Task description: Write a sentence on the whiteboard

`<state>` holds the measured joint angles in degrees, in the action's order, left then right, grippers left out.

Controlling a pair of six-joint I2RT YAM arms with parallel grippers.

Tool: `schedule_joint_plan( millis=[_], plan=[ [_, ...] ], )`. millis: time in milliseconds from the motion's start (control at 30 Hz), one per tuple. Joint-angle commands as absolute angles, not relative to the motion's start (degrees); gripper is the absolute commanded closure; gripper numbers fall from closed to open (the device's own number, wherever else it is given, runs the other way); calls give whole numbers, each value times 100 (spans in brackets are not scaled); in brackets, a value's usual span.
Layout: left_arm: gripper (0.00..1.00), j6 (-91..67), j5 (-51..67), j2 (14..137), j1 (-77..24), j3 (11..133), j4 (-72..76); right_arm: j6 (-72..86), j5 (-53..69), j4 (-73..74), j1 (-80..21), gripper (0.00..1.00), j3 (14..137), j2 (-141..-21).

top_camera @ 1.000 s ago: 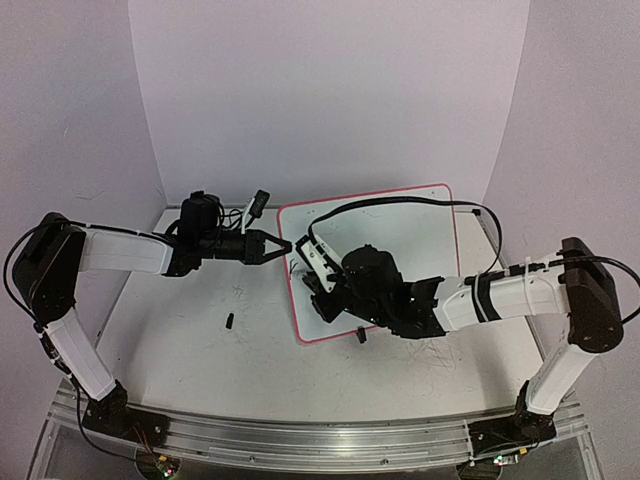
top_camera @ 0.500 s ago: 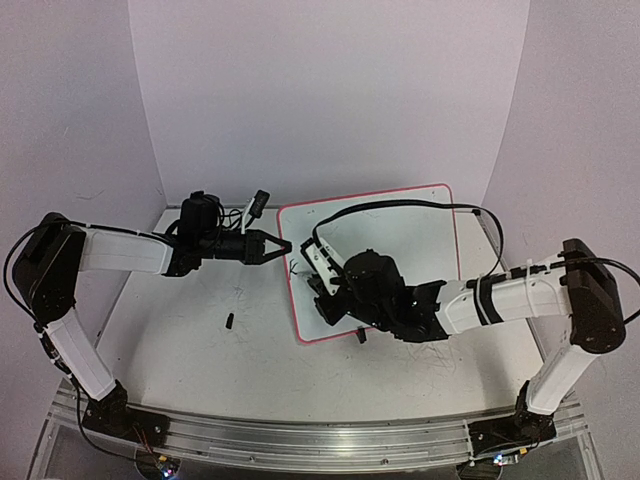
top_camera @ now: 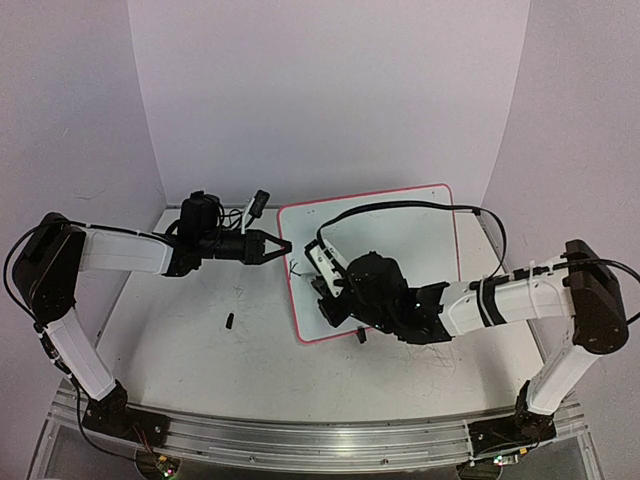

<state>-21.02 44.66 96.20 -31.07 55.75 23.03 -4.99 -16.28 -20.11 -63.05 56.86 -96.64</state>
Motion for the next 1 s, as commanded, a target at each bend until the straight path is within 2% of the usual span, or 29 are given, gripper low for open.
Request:
schedule_joint_plan(
  millis=[0, 333, 533, 967],
  plan=[
    [92, -1978, 4456, 9485, -3103, 5602, 2565, -384, -1858, -1934, -6270, 100, 5561, -9488],
    [92, -1978, 4458, 9500, -3103, 5599, 2564, -440, -1807, -1962, -6274, 100, 5754, -9492],
    [92, -1960, 4448, 9485, -3103, 5597, 2566, -375, -1426, -2140, -6233, 100, 5498, -8909],
    [92, -1943, 4447, 9473, -3103, 5584, 2564, -474, -1155, -2335, -6102, 100, 5603, -9300]
  ],
)
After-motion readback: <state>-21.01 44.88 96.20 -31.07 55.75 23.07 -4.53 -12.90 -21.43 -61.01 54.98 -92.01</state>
